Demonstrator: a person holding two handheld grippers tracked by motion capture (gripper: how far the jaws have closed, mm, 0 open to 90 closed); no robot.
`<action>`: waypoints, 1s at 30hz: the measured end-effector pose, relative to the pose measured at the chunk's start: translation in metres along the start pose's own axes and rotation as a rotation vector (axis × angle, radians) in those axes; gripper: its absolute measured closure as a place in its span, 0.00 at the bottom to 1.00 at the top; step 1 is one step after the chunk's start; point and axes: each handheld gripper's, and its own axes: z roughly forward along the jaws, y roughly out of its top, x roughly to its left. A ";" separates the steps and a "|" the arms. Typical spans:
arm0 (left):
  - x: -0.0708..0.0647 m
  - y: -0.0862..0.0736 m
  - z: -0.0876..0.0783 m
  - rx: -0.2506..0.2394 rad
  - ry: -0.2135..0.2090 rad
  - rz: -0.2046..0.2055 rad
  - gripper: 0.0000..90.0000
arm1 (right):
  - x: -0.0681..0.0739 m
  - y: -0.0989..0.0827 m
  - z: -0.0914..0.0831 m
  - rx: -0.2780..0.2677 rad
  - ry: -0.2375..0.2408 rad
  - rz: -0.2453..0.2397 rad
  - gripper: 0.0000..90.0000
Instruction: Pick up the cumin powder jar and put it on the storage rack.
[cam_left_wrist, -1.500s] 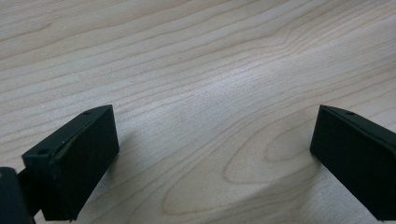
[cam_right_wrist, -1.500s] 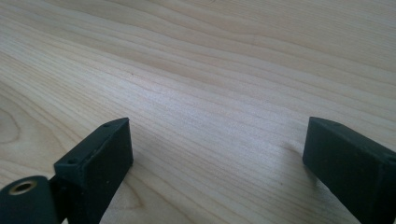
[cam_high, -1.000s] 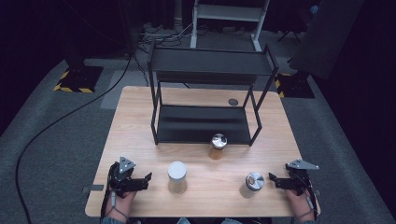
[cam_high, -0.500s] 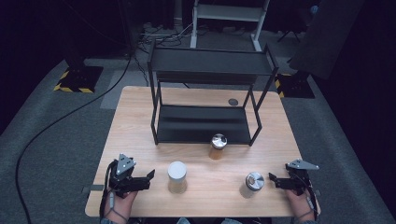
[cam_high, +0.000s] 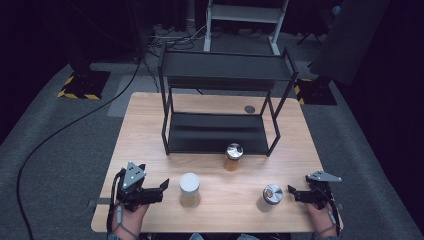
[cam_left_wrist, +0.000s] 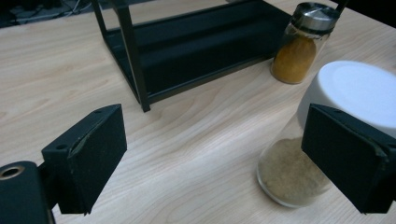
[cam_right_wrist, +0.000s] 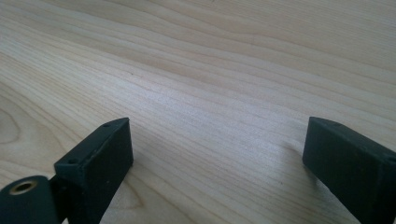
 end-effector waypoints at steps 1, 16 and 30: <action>-0.002 0.002 0.000 -0.006 -0.003 0.004 0.07 | 0.000 0.000 0.000 0.000 0.000 0.000 0.09; -0.021 0.017 0.005 -0.010 -0.027 0.027 0.07 | 0.000 0.000 0.000 0.000 0.000 0.000 0.09; -0.039 0.027 0.012 -0.009 -0.056 0.043 0.08 | 0.000 0.000 0.000 0.000 0.000 0.000 0.09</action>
